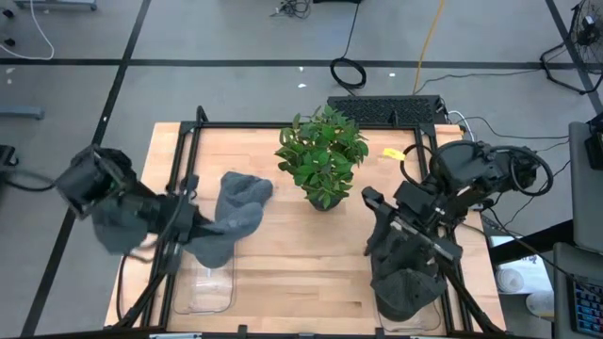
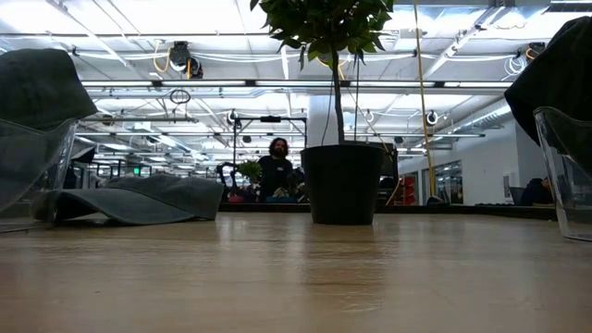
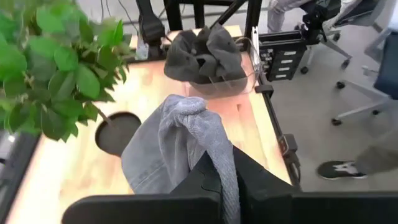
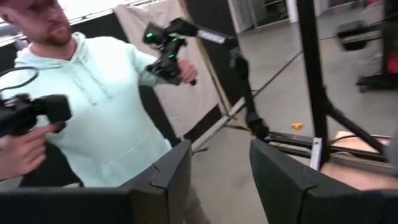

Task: Pick & Place hat
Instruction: Put the right blue cap into the left transparent bin

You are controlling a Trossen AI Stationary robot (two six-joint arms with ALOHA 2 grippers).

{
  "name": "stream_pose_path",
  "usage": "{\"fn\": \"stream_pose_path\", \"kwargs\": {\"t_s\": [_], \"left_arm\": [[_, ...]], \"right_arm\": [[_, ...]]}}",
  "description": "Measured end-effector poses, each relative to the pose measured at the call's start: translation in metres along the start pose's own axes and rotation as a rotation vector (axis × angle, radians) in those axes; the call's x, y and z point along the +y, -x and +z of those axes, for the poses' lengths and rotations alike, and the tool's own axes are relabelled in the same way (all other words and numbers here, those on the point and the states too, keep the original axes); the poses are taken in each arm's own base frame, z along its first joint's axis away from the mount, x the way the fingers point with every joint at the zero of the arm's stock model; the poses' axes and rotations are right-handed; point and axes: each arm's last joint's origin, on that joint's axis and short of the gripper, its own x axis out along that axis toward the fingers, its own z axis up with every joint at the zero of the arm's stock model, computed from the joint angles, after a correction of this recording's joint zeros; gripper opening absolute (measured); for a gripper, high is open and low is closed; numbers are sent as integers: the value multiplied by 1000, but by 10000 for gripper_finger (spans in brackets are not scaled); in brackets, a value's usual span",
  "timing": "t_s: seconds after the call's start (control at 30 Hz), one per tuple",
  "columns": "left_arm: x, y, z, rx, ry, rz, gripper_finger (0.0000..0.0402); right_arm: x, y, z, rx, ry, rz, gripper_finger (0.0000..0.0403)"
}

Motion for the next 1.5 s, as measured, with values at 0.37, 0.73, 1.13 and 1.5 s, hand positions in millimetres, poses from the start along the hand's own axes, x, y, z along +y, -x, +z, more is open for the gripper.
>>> {"fn": "stream_pose_path", "kwargs": {"t_s": [0.37,0.73,1.13,1.5], "left_arm": [[-57,-32,-23,-46,-56,36,2],[-88,-56,-57,-121,-7,85,2],[-90,-35,-124,-229,78,147,2],[-73,-21,-185,-234,26,119,2]], "right_arm": [[-4,1,2,-39,0,-105,150],[-3,1,1,-21,-31,-55,150],[-3,0,1,-21,-48,-53,144],[-3,0,1,-21,-48,-55,144]]}}
